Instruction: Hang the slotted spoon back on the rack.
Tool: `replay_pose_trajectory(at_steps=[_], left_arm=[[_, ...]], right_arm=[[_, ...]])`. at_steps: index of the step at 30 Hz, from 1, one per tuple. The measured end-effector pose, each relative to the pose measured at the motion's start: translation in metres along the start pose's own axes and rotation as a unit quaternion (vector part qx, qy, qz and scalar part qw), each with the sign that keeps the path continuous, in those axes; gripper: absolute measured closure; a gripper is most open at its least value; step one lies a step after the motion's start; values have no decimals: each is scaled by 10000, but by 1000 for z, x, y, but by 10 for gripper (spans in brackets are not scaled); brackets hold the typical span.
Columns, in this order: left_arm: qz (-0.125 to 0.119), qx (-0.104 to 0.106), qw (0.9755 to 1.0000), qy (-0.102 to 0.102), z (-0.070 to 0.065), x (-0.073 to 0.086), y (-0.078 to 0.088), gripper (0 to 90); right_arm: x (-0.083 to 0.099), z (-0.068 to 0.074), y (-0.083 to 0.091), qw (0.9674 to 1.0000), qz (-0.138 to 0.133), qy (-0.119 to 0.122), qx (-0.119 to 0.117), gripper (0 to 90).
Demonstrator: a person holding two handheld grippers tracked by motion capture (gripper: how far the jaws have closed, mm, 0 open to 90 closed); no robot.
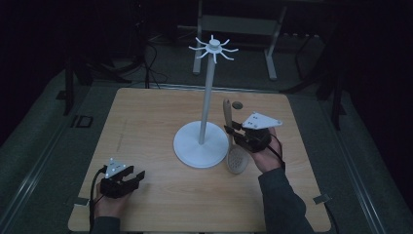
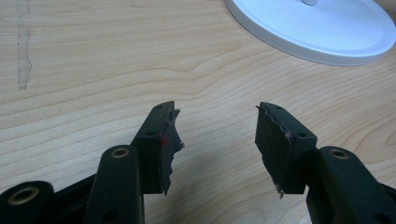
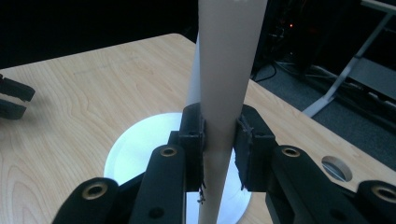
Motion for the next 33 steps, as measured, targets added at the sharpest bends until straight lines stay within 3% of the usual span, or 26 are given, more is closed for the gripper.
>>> replay_pose_trajectory(at_steps=[33], left_arm=[[-41, -10, 10000, 30, 1, -1, 1, 481]], right_arm=[[-23, -3, 8, 9993, -351, -104, -2, 743]])
Point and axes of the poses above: each handheld gripper's, and its own axes: y roughly backward along the jaws, x roughly out of its underside, z roughly to its left, the point moved 8 cm from there along -y, roughly forward along the jaws, and after that the axes turned 10 degrees about x, right-handed, at the moved point
